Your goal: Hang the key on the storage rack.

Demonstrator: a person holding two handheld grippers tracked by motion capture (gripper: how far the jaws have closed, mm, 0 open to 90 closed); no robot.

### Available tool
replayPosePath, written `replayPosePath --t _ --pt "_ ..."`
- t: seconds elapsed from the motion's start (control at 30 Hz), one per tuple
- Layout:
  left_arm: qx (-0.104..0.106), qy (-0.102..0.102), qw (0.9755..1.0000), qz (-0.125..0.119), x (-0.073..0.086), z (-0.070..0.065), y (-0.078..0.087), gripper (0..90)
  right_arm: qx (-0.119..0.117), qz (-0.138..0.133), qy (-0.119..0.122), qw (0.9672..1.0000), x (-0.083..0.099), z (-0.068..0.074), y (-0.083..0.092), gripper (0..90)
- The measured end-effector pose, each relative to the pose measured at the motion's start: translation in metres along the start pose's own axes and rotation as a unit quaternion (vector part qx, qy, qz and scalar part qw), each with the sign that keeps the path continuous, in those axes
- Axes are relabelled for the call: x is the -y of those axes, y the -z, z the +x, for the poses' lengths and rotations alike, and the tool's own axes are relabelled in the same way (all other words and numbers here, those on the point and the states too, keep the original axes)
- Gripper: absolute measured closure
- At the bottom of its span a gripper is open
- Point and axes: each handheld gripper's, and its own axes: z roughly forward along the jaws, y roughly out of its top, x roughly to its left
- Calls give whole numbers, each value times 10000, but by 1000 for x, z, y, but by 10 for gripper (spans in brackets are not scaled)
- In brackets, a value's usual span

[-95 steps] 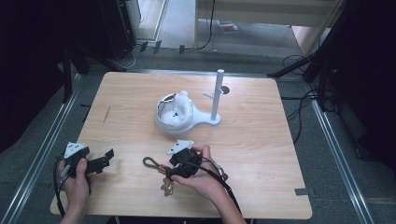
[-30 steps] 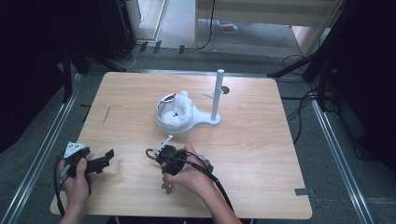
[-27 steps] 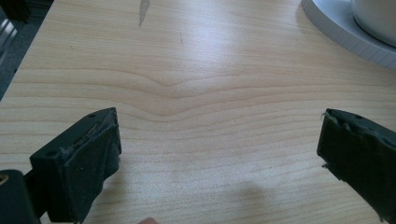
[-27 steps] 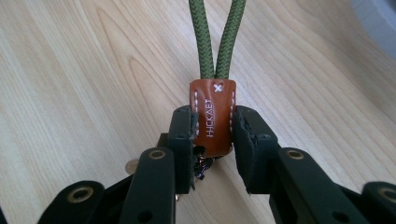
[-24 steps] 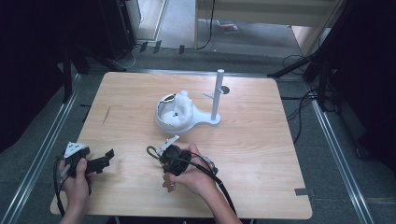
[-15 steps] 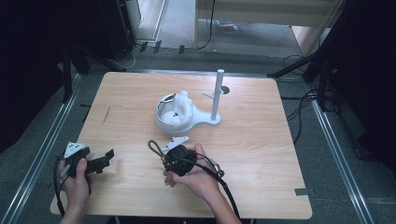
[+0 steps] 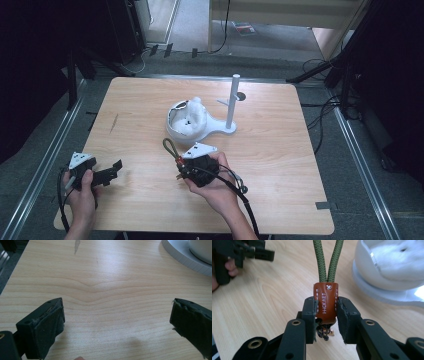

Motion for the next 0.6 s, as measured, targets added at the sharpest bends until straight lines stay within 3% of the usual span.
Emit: replayPosePath --t 0.33,0.6 --pt "0 -10 10000 11 0 0 0 4 167 -514 -137 9984 -4 -3 15 706" --pt "5 -5 10000 8 0 0 0 4 333 -890 -301 9950 -5 -7 25 706"
